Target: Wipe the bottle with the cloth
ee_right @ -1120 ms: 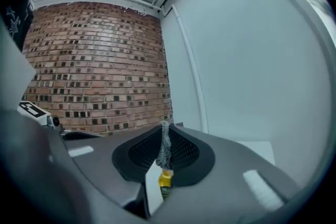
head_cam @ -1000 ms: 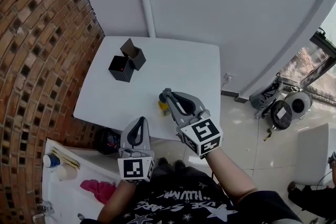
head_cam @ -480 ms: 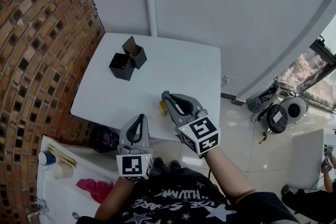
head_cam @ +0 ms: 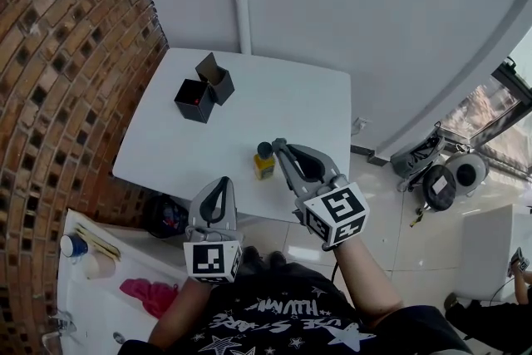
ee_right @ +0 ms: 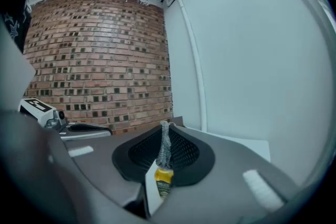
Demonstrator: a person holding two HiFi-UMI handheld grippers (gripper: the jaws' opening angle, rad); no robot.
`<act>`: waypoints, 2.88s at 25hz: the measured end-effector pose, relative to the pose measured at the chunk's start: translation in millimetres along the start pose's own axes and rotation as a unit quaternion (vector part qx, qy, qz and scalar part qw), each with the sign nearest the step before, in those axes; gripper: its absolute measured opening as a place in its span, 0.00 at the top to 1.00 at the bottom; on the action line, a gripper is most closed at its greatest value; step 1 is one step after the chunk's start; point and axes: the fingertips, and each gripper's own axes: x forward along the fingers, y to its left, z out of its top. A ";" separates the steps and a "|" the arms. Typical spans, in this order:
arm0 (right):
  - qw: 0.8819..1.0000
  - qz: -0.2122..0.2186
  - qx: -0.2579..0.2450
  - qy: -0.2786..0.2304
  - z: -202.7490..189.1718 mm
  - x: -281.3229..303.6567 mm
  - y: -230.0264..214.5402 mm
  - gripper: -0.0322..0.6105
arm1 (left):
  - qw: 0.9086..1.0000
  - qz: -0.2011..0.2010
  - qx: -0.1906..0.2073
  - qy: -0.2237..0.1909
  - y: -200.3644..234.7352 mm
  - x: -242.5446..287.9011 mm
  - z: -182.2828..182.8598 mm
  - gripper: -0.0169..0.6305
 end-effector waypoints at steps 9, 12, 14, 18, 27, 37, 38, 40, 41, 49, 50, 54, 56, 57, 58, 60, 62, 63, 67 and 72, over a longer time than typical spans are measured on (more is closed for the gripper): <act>0.989 0.049 -0.136 0.029 -55.6 -14.3 26.6 0.89 | 1.000 0.004 -0.001 0.010 0.4 3.7 -5.6 0.97; 0.972 0.071 -0.217 0.052 -79.1 -10.6 40.2 0.89 | 1.000 0.003 -0.002 0.016 -1.1 2.7 -9.0 0.97; 0.965 0.079 -0.241 0.059 -84.9 -6.4 44.5 0.89 | 1.000 0.003 -0.002 0.020 -2.4 2.2 -11.4 0.97; 0.965 0.081 -0.243 0.057 -88.3 4.6 42.4 0.89 | 1.000 0.006 -0.003 0.026 -2.6 2.1 -14.6 0.97; 0.966 0.094 -0.228 0.078 -112.0 10.2 38.9 0.89 | 0.999 0.012 -0.001 0.034 6.5 5.4 -18.1 0.97; 0.962 0.112 -0.215 0.123 -148.5 24.7 34.8 0.89 | 0.999 0.009 0.002 0.046 7.5 10.4 -22.6 0.97; 0.962 0.114 -0.213 0.128 -152.4 26.5 34.7 0.89 | 0.999 0.009 0.002 0.047 7.6 10.2 -23.2 0.97; 0.961 0.119 -0.208 0.137 -159.9 29.6 35.0 0.89 | 0.999 0.010 0.002 0.049 7.9 9.8 -24.2 0.97; 0.961 0.121 -0.207 0.141 -163.7 31.1 35.5 0.89 | 0.999 0.012 0.002 0.050 8.5 9.4 -24.9 0.97; 0.957 0.131 -0.197 0.169 -188.0 42.1 40.0 0.89 | 0.998 0.025 0.001 0.058 18.5 4.1 -30.0 0.97; 0.957 0.131 -0.196 0.171 -189.7 43.5 39.8 0.89 | 0.998 0.026 0.001 0.059 19.8 3.4 -30.7 0.97; 0.955 0.129 -0.194 0.183 -196.4 48.4 37.3 0.89 | 0.998 0.028 0.001 0.062 23.4 2.3 -32.8 0.97; 0.955 0.127 -0.193 0.186 -198.5 49.2 36.4 0.89 | 0.998 0.029 0.001 0.063 24.1 2.0 -33.2 0.97; 0.955 0.126 -0.192 0.188 -199.1 49.0 36.1 0.89 | 0.998 0.028 0.001 0.063 24.2 1.8 -33.2 0.97; 0.955 0.124 -0.192 0.189 -199.3 48.5 35.8 0.89 | 0.998 0.028 0.001 0.063 24.0 1.7 -33.2 0.97; 0.957 0.116 -0.190 0.186 -196.7 45.5 33.9 0.89 | 0.998 0.026 0.001 0.062 23.5 1.8 -33.0 0.97; 0.964 0.099 -0.177 0.174 -187.4 38.1 29.3 0.89 | 0.998 0.023 0.001 0.060 22.8 2.5 -32.3 0.97; 0.969 0.089 -0.165 0.164 -180.8 32.6 26.1 0.89 | 0.998 0.021 0.001 0.059 22.0 3.1 -31.7 0.97; 0.990 0.032 -0.095 0.100 -143.8 11.0 4.9 0.89 | 0.999 0.015 0.001 0.052 18.0 5.6 -27.4 0.97; 0.999 -0.038 0.003 0.030 -96.3 9.4 -26.8 0.89 | 0.999 0.007 0.003 0.051 12.6 6.1 -26.4 0.97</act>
